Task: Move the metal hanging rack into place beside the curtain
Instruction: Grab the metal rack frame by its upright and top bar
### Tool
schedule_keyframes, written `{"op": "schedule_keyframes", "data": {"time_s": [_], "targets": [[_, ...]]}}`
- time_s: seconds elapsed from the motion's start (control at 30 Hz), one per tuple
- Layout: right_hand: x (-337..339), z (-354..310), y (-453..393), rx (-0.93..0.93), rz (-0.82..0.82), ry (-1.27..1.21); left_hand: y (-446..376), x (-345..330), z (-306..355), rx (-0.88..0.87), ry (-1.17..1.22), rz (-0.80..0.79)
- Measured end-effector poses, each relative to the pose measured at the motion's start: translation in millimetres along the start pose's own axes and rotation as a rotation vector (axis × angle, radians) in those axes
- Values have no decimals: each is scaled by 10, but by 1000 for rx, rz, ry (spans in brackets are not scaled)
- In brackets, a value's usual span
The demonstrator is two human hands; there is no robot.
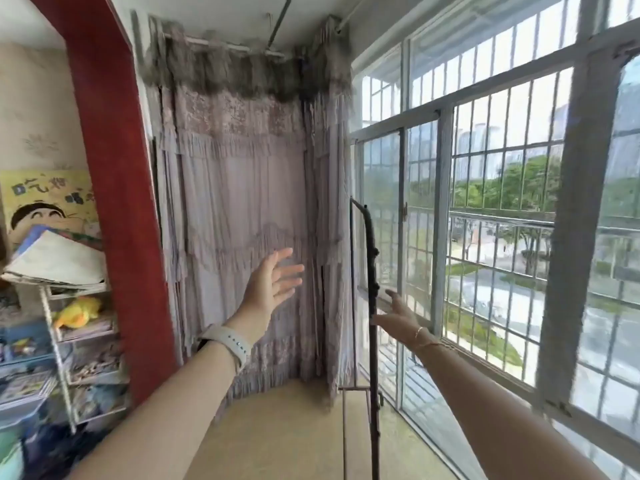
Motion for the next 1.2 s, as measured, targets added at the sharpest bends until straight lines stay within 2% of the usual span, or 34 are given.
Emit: {"op": "schedule_keyframes", "data": {"time_s": [0.07, 0.17, 0.23, 0.37, 0.5, 0.7, 0.93, 1.2], "targets": [[-119, -12, -116, -1, -41, 84, -168, -165, -120, 12, -3, -74], [-303, -32, -290, -71, -87, -39, -436, -361, -237, -6, -10, -201], [-420, -132, -318, -36, -71, -44, -621, -362, -255, -21, -16, -228], [-808, -354, -349, 74, -22, 108, -953, -162, -265, -44, 9, -203], [-1261, -545, -423, 113, -21, 164, -1203, 206, -352, -34, -16, -164], [-2230, -910, -363, 190, -115, 199, -1432, 697, -424, 56, 59, -108], [-3383, -1365, -378, 248, -193, 224, -1797, 1711, -441, -108, -341, -56], [-4395, -1840, -720, 284, -221, 304, -2394, 2809, -634, -168, -482, -5]]}}
Point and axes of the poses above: each hand's wrist, its own y-axis away from the middle knuckle, its own x-axis out of the back of the hand, z = x × y, the point moved 3 cm from there along -y, towards the middle knuckle, and after that the axes turned 15 degrees about -x, right-handed, at the moved point
